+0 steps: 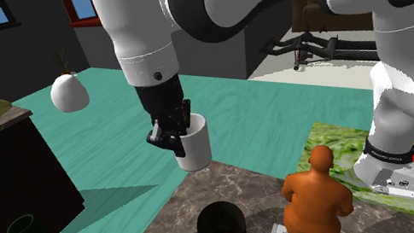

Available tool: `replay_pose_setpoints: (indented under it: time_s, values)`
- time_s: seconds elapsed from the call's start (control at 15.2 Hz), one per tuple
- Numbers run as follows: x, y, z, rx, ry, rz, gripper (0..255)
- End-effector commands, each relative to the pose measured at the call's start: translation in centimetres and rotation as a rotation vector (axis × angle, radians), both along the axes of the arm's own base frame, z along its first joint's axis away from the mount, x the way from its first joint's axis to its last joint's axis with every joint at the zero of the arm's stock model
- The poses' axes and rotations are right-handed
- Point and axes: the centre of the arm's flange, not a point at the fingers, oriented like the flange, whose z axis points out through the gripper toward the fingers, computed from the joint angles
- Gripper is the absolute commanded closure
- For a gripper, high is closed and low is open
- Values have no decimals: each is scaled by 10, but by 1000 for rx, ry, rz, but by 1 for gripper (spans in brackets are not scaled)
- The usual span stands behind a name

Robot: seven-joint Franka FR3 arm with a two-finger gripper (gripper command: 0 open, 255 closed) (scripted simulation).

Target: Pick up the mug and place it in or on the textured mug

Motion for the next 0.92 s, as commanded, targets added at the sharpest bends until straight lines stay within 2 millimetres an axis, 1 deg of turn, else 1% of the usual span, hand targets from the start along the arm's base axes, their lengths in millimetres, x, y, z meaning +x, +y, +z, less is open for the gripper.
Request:
replay_pose_setpoints:
  time_s: [0.0, 0.33, 0.4, 0.86]
  values:
    - [-20, 20, 1, 0, 0, -1, 255]
    - [-63, 70, 8, 0, 0, -1, 255]
    - [-69, 77, 9, 0, 0, -1, 255]
    - [-69, 77, -28, 0, 0, -1, 255]
